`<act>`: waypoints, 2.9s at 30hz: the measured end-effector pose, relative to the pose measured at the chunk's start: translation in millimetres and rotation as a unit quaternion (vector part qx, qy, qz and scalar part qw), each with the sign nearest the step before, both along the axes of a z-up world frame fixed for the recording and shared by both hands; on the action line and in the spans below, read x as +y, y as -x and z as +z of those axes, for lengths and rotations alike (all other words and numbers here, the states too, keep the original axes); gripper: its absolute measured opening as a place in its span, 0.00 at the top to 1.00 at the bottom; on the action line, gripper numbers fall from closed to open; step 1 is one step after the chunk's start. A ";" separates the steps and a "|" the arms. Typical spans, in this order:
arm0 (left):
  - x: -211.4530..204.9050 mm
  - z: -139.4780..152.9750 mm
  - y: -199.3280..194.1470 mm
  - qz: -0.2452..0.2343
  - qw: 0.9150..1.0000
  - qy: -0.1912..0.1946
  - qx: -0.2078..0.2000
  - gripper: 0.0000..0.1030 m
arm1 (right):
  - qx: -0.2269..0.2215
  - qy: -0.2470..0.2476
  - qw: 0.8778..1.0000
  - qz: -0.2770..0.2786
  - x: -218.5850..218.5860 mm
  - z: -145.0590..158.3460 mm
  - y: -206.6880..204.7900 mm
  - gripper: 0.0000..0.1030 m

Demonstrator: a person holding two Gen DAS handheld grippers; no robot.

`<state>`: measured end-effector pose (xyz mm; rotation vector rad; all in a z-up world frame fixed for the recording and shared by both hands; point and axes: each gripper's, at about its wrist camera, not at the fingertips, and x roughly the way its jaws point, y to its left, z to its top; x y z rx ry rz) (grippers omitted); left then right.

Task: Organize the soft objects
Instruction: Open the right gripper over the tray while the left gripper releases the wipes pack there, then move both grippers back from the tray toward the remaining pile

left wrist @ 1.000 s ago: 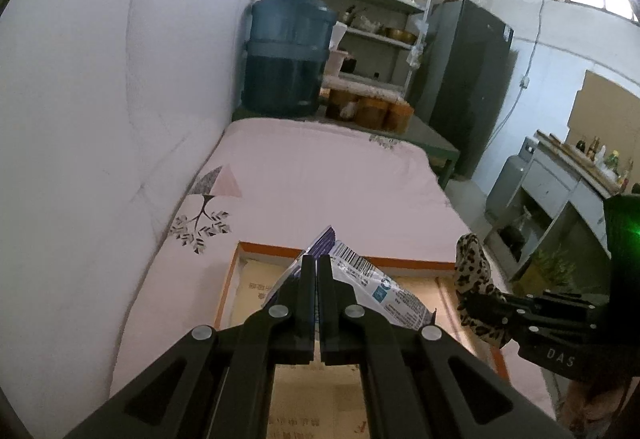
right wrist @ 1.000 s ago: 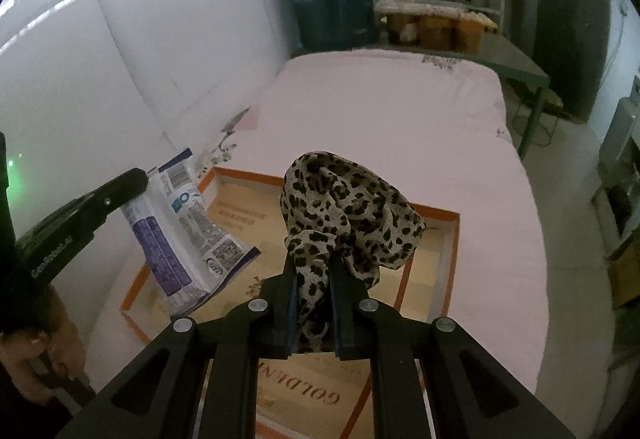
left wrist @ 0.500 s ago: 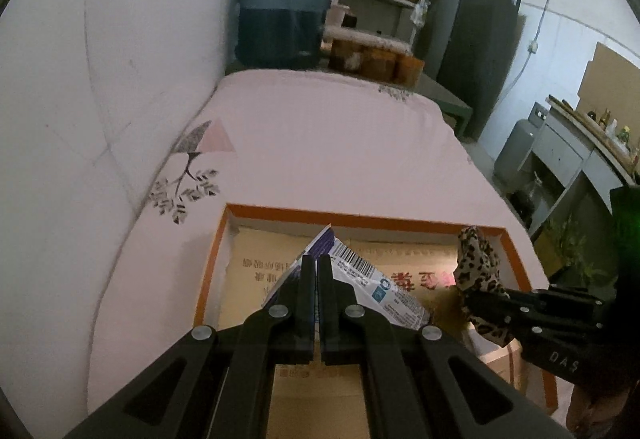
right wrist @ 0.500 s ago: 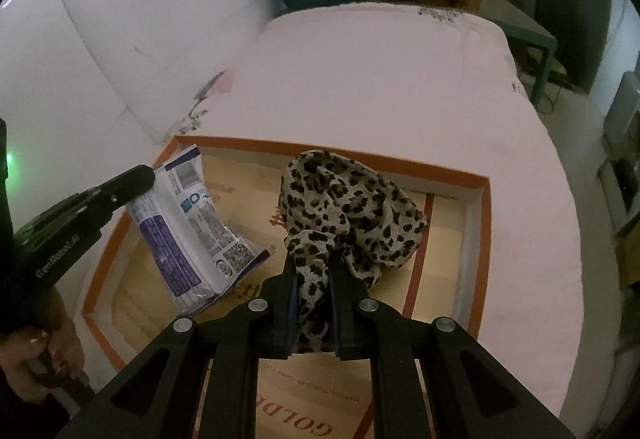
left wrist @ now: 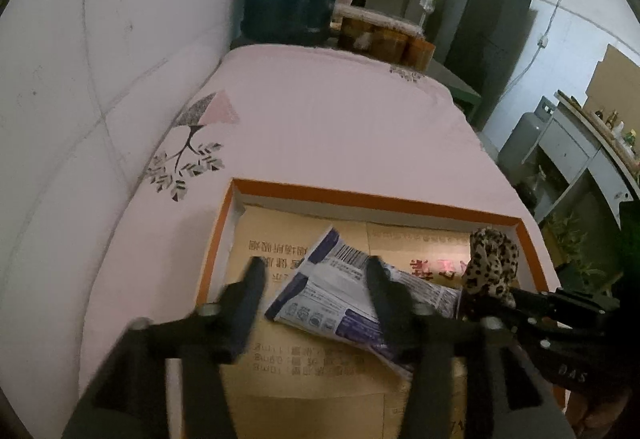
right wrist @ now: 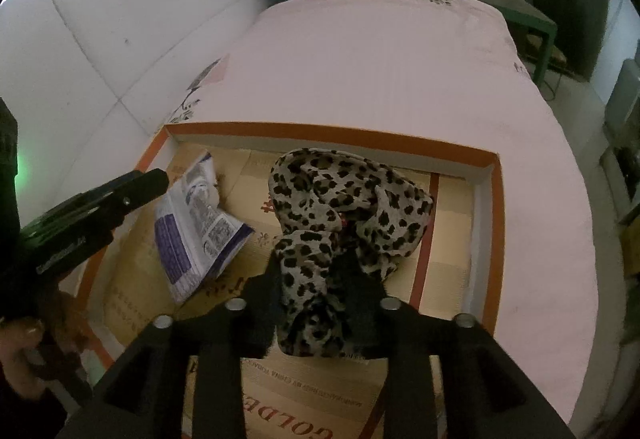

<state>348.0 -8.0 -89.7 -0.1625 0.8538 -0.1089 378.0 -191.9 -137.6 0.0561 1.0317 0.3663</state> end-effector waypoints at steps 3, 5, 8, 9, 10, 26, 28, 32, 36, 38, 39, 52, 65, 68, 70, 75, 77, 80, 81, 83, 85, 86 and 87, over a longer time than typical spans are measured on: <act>0.7 4.9 3.6 -0.002 1.000 0.004 -0.013 0.45 | -0.004 -0.001 1.000 -0.005 -0.5 2.0 1.6 0.56; -0.2 8.9 6.4 -0.007 1.000 0.004 -0.019 0.42 | -0.006 -0.002 1.000 -0.007 -1.3 3.9 4.1 0.53; -2.4 13.4 10.6 -0.015 1.000 -0.005 -0.023 0.41 | -0.010 -0.002 1.000 -0.010 -3.0 7.5 8.7 0.50; -3.0 14.7 11.9 -0.016 1.000 -0.010 -0.024 0.41 | -0.011 -0.003 1.000 -0.012 -3.5 8.8 10.2 0.49; -4.1 16.9 14.4 -0.018 0.999 -0.017 -0.026 0.41 | -0.013 -0.004 1.000 -0.013 -4.5 10.9 12.5 0.48; 9.1 58.0 64.6 0.018 0.996 -0.031 -0.077 0.41 | -0.043 -0.008 0.999 -0.026 -8.7 44.8 55.4 0.42; 10.0 62.3 73.3 0.019 0.996 -0.033 -0.085 0.41 | -0.047 -0.008 0.999 -0.026 -8.3 48.2 63.1 0.42; 11.3 69.5 88.1 0.018 0.995 -0.030 -0.091 0.41 | -0.058 -0.012 0.998 -0.023 -5.9 59.1 84.4 0.42; 10.2 75.4 103.7 0.015 0.994 -0.037 -0.098 0.41 | -0.074 -0.015 0.997 -0.023 -4.7 70.8 105.9 0.42; 9.8 78.1 112.5 0.011 0.994 -0.038 -0.101 0.41 | -0.080 -0.017 0.996 -0.023 -4.4 76.1 118.8 0.42; 9.7 79.5 117.0 0.010 0.994 -0.039 -0.103 0.41 | -0.082 -0.020 0.996 -0.023 -4.4 78.8 125.0 0.42; 13.4 111.0 197.1 -0.006 0.989 -0.026 -0.145 0.41 | -0.116 -0.042 0.992 -0.031 -1.4 101.4 213.6 0.38; 18.9 124.3 272.4 -0.016 0.986 -0.003 -0.168 0.41 | -0.132 -0.037 0.989 -0.047 7.0 104.4 282.8 0.37; 17.1 123.8 285.9 -0.019 0.984 -0.005 -0.176 0.41 | -0.136 -0.031 0.989 -0.048 9.6 101.1 298.8 0.35; 16.4 122.4 294.1 -0.021 0.984 -0.006 -0.179 0.41 | -0.135 -0.030 0.989 -0.049 11.0 98.4 305.5 0.32; 15.2 115.5 314.0 -0.026 0.982 -0.005 -0.185 0.41 | -0.133 -0.029 0.989 -0.052 13.3 89.3 324.1 0.32; 14.8 111.5 321.0 -0.025 0.982 -0.006 -0.188 0.41 | -0.134 -0.025 0.989 -0.056 13.3 85.6 331.3 0.32; 13.7 105.2 329.2 -0.025 0.981 -0.006 -0.191 0.41 | -0.136 -0.025 0.989 -0.062 14.5 79.6 339.6 0.32; 13.3 101.7 332.5 -0.026 0.981 -0.006 -0.192 0.41 | -0.135 -0.025 0.988 -0.063 15.0 76.6 342.7 0.32; 13.2 95.8 338.8 -0.026 0.981 -0.007 -0.194 0.41 | -0.132 -0.024 0.989 -0.066 15.9 68.0 349.1 0.32; 14.4 89.8 344.8 -0.027 0.981 -0.005 -0.193 0.41 | -0.123 -0.026 0.990 -0.066 18.0 57.0 352.7 0.32; 15.2 85.3 346.9 -0.028 0.981 -0.003 -0.191 0.41 | -0.119 -0.027 0.990 -0.066 18.7 53.0 352.7 0.32; 15.7 82.1 348.0 -0.028 0.982 -0.001 -0.189 0.41 | -0.111 -0.030 0.991 -0.065 19.5 46.6 354.0 0.32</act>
